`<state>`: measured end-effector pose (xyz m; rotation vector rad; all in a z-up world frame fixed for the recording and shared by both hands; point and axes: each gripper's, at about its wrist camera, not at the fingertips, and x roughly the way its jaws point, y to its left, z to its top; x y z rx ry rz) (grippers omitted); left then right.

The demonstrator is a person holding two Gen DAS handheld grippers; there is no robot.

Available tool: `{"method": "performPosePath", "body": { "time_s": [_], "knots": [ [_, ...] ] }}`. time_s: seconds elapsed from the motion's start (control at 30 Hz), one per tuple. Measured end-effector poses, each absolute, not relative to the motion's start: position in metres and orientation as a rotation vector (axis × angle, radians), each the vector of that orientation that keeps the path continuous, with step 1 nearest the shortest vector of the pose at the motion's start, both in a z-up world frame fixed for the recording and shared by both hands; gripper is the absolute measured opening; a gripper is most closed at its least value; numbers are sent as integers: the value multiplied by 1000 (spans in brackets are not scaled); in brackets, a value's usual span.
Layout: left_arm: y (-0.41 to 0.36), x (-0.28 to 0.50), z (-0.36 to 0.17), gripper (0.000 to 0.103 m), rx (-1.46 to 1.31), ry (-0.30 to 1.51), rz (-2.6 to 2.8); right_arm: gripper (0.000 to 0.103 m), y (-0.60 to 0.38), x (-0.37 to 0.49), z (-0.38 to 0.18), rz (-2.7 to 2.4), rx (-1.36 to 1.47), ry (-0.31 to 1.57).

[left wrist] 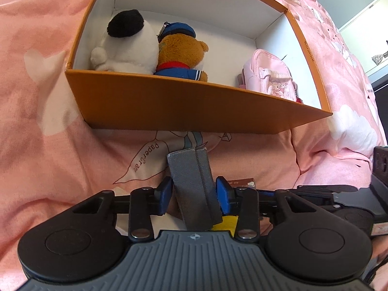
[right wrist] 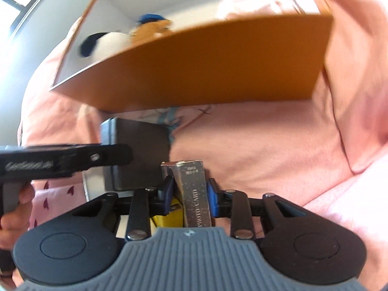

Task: Organize objects
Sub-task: 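Carry the photo card box and grey block over the orange box with both tools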

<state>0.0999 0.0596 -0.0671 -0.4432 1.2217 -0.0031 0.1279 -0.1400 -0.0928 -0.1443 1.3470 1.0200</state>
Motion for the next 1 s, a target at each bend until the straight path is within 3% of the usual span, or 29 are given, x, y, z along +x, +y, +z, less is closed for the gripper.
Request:
{"method": "performPosePath", "body": {
  "time_s": [0.13, 0.43, 1.0],
  "knots": [
    [63, 97, -69, 45, -451, 1217, 6, 29, -131, 125, -89, 1067, -215, 1324],
    [66, 94, -72, 41, -466, 1216, -6, 29, -127, 155, -138, 1083, -5, 1537],
    [64, 78, -22, 39, -425, 1098, -143, 25, -165, 142, -36, 1031, -129, 1222]
  ]
}}
